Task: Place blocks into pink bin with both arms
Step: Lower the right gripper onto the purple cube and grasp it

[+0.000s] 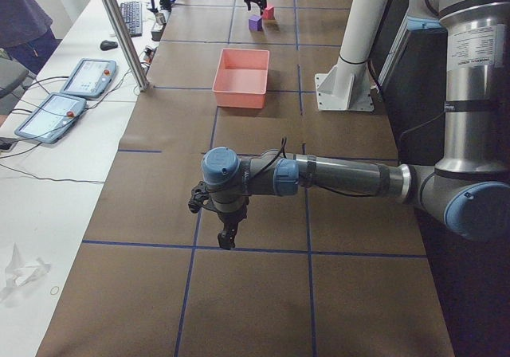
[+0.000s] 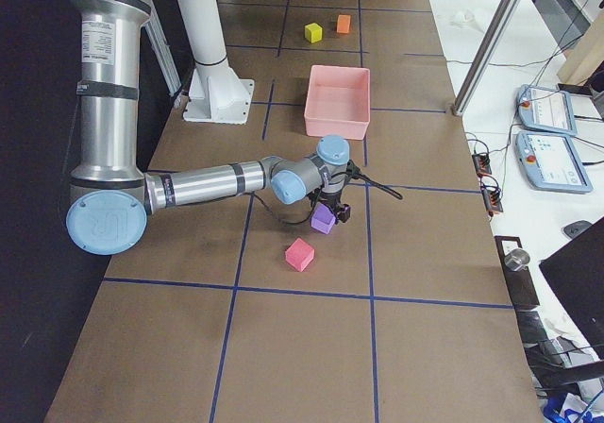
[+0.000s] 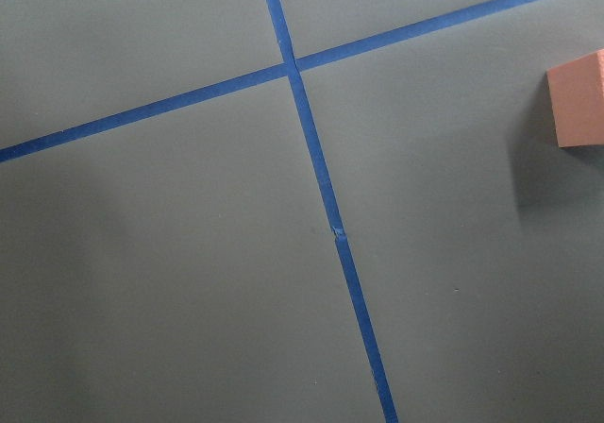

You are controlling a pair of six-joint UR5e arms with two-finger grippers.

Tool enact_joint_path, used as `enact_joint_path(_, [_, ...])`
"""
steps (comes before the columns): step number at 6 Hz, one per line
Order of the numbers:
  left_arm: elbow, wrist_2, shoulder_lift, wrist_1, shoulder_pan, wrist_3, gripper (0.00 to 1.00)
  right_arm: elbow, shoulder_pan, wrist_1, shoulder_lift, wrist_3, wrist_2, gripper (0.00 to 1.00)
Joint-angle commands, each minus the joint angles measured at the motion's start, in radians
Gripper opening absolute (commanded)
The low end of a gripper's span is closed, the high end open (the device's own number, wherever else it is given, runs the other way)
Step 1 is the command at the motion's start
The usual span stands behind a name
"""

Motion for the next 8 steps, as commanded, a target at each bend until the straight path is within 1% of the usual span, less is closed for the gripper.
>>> enact_joint_path(1, [0.001,0.0,0.0,0.0,0.001,0.0,1.0,-0.054,-0.039,0.0,0.03,0.001,-0.018,1.0])
enact_joint_path(2, [0.001,0.0,0.0,0.0,0.001,0.0,1.0,-0.082,-0.057,0.0,0.043,0.002,-0.029,1.0])
enact_joint_path(3, [0.001,0.0,0.0,0.0,0.001,0.0,1.0,-0.093,-0.062,0.0,0.047,0.002,-0.029,0.86])
enact_joint_path(4, [0.001,0.0,0.0,0.0,0.001,0.0,1.0,-0.096,-0.062,-0.003,0.076,0.01,-0.028,0.55])
enact_joint_path(5, [-0.001,0.0,0.0,0.0,0.001,-0.002,1.0,-0.085,-0.06,-0.003,0.083,0.052,-0.022,0.24])
enact_joint_path(6, [-0.001,0.0,0.0,0.0,0.001,0.0,1.0,-0.044,-0.059,-0.009,0.084,0.145,-0.017,0.23])
enact_joint_path(7, [-0.001,0.0,0.0,0.0,0.001,0.0,1.0,0.016,-0.06,-0.013,0.093,0.345,-0.018,0.23])
enact_joint_path(8, [-0.005,0.0,-0.002,-0.002,0.003,0.0,1.0,0.035,-0.06,-0.019,0.157,0.601,-0.006,0.28])
